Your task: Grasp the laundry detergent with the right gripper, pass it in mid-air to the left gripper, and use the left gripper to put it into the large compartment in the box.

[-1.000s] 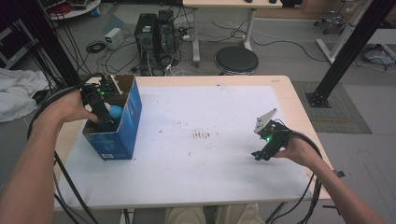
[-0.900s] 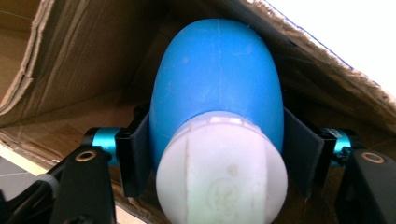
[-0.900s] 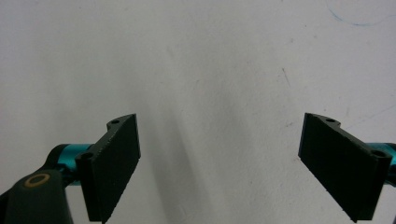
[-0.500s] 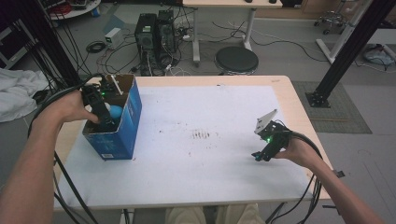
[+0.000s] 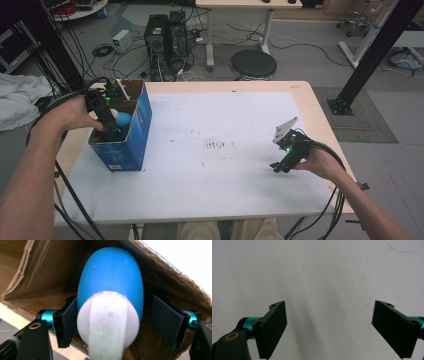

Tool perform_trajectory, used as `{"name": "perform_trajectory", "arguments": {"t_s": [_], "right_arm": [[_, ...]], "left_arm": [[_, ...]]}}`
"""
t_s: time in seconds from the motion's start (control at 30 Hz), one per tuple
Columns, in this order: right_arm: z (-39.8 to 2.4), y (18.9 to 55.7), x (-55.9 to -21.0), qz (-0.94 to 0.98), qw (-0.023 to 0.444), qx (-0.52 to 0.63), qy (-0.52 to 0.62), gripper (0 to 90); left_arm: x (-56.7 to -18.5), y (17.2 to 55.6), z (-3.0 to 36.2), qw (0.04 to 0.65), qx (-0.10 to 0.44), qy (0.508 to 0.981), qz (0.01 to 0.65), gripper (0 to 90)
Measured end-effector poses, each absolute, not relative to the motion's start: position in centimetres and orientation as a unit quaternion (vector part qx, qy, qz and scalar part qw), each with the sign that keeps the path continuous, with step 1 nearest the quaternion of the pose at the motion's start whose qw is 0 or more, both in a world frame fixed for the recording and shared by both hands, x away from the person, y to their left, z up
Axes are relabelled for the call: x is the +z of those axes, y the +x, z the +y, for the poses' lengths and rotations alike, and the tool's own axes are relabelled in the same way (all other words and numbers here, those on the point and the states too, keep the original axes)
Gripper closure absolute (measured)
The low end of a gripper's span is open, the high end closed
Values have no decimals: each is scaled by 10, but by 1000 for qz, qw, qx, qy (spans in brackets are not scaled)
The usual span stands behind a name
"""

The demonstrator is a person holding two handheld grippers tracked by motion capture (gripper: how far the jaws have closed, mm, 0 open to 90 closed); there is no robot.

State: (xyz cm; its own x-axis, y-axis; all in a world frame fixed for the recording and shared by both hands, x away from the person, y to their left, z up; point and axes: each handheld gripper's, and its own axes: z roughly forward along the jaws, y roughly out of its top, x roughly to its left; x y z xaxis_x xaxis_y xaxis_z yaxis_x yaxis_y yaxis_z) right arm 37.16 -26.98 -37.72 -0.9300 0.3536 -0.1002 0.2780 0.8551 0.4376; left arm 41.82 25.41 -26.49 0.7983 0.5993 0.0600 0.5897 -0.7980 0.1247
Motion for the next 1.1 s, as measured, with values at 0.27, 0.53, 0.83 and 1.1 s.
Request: {"name": "perform_trajectory", "arguments": {"t_s": [0.27,0.53,0.83,1.1], "right_arm": [[-269,371,-377,959,89,213,165,120],[-271,370,-376,958,89,214,167,120],[-272,369,-375,957,91,215,170,120],[-272,369,-373,957,92,216,169,120]], "left_arm": [[-254,416,255,49,56,946,316,228],[-242,411,252,45,67,947,312,198],[-211,406,234,46,94,953,286,198],[-189,401,192,61,105,964,235,198]]}}
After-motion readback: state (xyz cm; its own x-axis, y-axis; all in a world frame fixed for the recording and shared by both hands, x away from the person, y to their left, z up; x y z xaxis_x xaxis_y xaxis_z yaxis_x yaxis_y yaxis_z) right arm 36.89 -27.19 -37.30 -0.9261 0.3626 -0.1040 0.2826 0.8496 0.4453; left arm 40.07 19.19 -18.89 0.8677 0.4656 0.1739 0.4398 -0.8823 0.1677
